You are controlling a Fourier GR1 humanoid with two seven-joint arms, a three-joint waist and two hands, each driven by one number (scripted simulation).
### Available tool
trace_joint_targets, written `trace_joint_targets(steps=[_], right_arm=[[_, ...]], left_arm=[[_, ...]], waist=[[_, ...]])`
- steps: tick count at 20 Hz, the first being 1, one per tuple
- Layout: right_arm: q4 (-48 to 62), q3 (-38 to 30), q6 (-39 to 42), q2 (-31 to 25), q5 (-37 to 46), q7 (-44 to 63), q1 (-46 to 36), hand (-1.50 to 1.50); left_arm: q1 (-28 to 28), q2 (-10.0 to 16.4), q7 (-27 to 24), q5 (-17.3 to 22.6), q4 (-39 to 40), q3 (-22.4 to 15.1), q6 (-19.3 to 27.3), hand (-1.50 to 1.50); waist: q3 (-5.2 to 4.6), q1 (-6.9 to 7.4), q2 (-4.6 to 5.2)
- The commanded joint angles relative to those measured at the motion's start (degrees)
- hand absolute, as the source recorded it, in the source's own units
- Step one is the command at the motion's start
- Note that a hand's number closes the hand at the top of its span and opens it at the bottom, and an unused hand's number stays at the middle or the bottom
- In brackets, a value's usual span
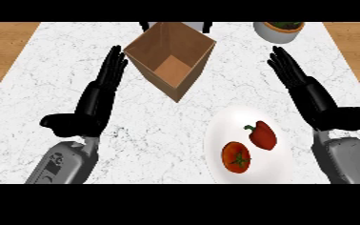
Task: Pick the tomato from the plate and place it in the cardboard box
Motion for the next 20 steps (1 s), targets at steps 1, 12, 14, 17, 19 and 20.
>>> trace_joint_targets(steps=[1,12,14,17,19,20], right_arm=[[-4.34,-2.66,-7.75,3.16,2.77,-4.32,3.96,-1.50],[-9.94,-22.62,-51.78,22.68,4.61,-12.40,14.94,-1.50],[-13.19,-17.39,-56.24,22.89,1.69,-18.83,20.93,-1.50],[-18.67,-5.00,-62.86,23.07,7.40,-21.29,32.23,-1.50],[-15.74,0.86,-62.54,23.14,12.52,-20.08,37.67,-1.50],[-15.71,0.46,-63.80,21.89,17.86,-15.89,38.93,-1.50]], left_arm=[[3.59,2.97,1.64,-2.00,-2.93,0.72,0.87,0.00],[14.65,11.61,5.48,-6.36,7.15,4.04,5.15,0.00],[14.79,13.01,6.44,-5.62,6.15,4.33,3.30,0.00],[15.29,12.25,5.81,-6.63,6.11,3.80,3.71,0.00],[14.89,12.92,5.69,-7.25,5.00,3.84,3.43,0.00],[14.60,11.39,6.63,-8.04,5.29,3.09,5.17,0.00]], waist=[[0.42,-0.23,1.38],[0.55,-3.71,0.52],[0.61,-2.52,0.86],[0.35,-1.81,1.23],[0.33,-0.97,1.47],[0.19,-0.83,1.66]])
